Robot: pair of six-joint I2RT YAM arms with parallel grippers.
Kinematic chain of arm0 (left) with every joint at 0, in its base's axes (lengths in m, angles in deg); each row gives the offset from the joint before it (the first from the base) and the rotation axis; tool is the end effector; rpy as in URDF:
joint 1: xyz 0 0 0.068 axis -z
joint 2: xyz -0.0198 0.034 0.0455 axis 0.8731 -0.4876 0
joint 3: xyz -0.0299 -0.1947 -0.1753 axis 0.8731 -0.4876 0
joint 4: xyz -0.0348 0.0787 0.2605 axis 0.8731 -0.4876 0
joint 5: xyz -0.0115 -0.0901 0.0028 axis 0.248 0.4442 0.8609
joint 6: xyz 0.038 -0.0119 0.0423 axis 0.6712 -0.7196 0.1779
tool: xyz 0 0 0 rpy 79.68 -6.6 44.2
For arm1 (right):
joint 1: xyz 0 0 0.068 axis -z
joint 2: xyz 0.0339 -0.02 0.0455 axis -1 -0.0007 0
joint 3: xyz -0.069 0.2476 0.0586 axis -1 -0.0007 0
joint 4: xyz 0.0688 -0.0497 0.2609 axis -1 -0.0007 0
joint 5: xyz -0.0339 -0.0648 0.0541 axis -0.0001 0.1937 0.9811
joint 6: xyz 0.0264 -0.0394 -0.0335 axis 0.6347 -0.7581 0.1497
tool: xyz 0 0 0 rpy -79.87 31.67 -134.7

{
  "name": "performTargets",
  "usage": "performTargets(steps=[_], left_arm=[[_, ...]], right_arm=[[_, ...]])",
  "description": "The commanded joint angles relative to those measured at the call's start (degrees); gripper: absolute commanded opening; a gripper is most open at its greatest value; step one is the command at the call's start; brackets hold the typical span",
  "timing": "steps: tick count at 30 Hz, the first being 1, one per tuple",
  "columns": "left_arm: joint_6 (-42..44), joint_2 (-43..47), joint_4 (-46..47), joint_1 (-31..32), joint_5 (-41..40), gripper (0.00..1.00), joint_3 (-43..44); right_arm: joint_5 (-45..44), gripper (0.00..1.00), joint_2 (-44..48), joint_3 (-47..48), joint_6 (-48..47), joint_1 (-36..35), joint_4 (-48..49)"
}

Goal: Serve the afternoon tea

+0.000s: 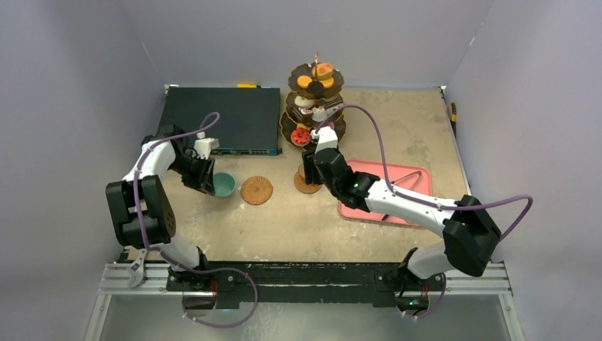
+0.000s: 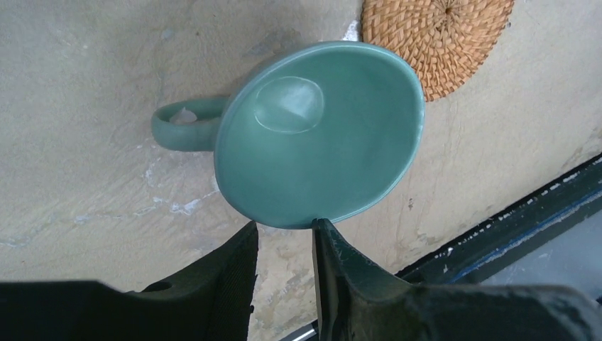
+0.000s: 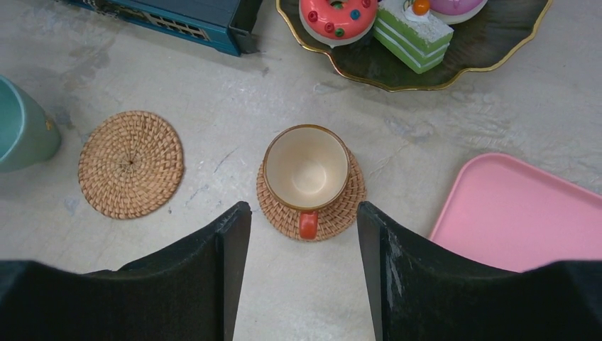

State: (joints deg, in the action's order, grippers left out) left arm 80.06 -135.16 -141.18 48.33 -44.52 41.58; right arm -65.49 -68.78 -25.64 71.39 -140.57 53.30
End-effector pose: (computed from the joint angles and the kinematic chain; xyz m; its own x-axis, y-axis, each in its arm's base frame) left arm 0.2899 0.0461 0.1887 -0.9471 0.1933 -0.2563 0.2763 0.8973 -0.3443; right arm 0.2286 0.2494 0.2403 -0.4555 -0.0569 -0.8884 -0.3114 0.9451 0.0991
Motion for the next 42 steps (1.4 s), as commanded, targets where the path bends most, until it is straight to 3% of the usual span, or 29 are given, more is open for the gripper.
performTargets(steps=[1,13,22,42], left_arm=[[0.31,-2.22,2.96,-0.42,0.1,0.32,0.65],[-4.33,-7.78,4.14,-0.43,2.38,0.35,4.88],[-6.35,-3.29,1.1,-0.45,8.9,0.4,9.43],[-12.23,-8.32,7.64,-0.06,6.3,0.42,5.33]], right_arm=[[-0.38,0.59,2.67,1.28,1.1,-0.13,-0.51],[0.59,0.56,2.87,-0.31,2.16,-1.7,0.59],[0.75,0.56,1.28,-0.43,2.6,-2.38,1.31],[0.86,0.51,1.88,-1.85,3.05,-2.4,1.5]])
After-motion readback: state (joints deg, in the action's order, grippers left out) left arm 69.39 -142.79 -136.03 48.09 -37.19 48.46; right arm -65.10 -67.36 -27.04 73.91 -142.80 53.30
